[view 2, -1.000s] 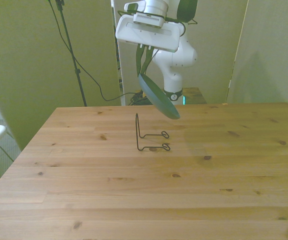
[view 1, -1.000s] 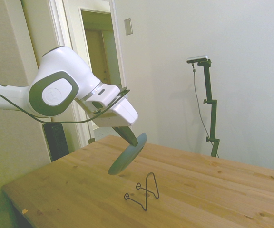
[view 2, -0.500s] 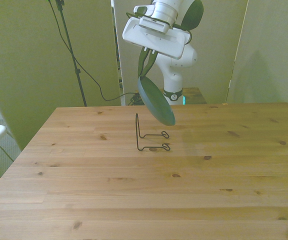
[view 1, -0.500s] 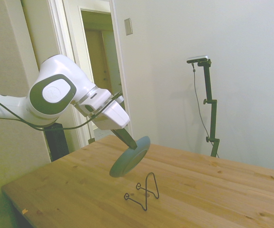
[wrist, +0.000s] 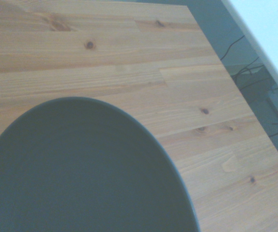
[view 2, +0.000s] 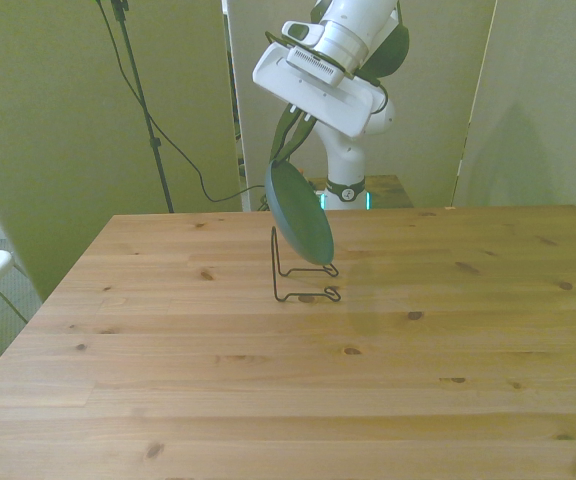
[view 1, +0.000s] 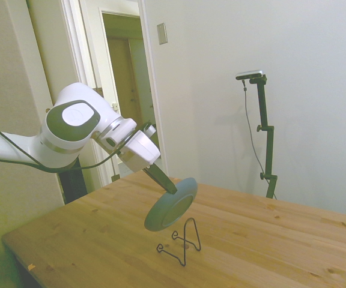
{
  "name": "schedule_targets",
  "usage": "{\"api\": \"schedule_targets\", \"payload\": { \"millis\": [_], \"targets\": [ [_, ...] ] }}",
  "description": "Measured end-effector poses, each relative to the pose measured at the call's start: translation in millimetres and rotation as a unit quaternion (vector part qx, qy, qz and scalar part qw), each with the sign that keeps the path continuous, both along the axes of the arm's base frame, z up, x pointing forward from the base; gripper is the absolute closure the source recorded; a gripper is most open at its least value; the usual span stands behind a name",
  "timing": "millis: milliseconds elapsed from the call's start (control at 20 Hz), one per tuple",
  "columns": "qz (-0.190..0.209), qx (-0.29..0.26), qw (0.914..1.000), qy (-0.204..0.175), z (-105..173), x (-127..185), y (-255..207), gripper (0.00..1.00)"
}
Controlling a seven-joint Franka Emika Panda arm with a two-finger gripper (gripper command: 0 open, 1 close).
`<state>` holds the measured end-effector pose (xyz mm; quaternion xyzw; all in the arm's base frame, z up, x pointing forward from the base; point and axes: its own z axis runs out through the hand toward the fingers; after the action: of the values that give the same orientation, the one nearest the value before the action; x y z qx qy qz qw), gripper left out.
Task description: Load the plate
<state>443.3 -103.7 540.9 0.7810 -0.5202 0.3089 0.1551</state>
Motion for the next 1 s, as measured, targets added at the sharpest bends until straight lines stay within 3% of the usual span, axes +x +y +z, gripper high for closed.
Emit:
{"api": "schedule_targets", "payload": {
  "millis": [450,650,1000],
  "targets": [
    [-0.027,-0.049,0.9983,0.014,-14.4,14.2,18.6,1.00],
    [-0.032,-0.047,0.9983,0.016,-21.7,20.7,21.0,1.00],
    [-0.062,-0.095,0.9932,0.025,-26.1,31.1,46.7,1.00]
  ]
}}
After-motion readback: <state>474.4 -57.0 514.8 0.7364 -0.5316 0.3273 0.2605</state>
